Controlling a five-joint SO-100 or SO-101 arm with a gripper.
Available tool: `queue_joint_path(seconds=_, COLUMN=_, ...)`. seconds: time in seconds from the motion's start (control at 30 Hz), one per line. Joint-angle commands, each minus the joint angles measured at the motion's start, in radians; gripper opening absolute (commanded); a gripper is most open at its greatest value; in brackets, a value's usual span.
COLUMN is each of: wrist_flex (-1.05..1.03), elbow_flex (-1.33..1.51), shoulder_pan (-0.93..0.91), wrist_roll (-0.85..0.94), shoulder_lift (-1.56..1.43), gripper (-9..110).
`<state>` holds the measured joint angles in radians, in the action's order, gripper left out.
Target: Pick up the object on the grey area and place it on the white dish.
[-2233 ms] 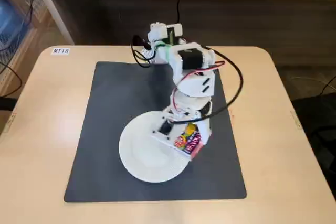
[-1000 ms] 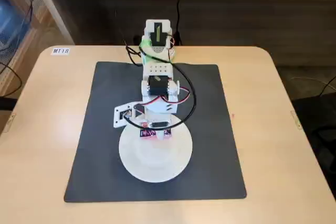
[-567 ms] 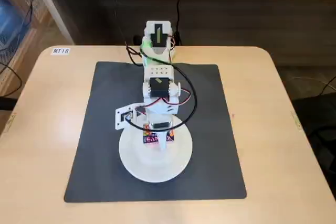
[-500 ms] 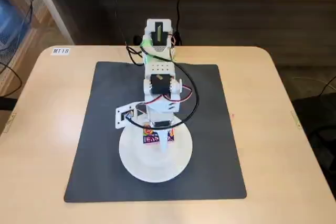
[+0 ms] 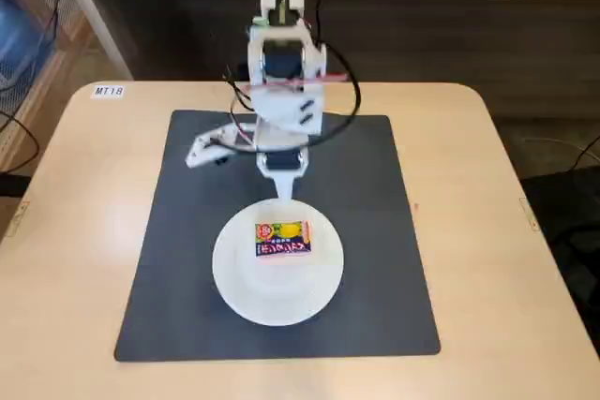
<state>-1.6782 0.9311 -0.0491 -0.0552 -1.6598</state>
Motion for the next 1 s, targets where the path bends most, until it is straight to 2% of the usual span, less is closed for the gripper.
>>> queue_joint_path(seconds=0.0, wrist_flex=0.164, elbow_flex=0.356, shoulder_pan=-0.021, wrist_roll=-0.002, shoulder_lift=-0.425, gripper=0)
queue_joint_path(seconds=0.13, wrist_flex=0.453, elbow_flex=1.0, shoulder_pan=-0.023, wrist_roll=0.003, shoulder_lift=-0.881, gripper=0)
queue_joint_path(seconds=0.4, wrist_flex=0.63, elbow_flex=1.7, shoulder_pan=-0.037, wrist_roll=0.083, shoulder_lift=-1.427, gripper=0)
queue_joint_path(seconds=0.57, wrist_flex=0.6, elbow_flex=1.942, shoulder_pan=-0.054, wrist_roll=0.12, shoulder_lift=-1.678, gripper=0)
queue_joint_path(seconds=0.97, wrist_flex=0.595, elbow_flex=2.177, shoulder_pan=-0.061, wrist_roll=0.169, shoulder_lift=-1.69, gripper=0)
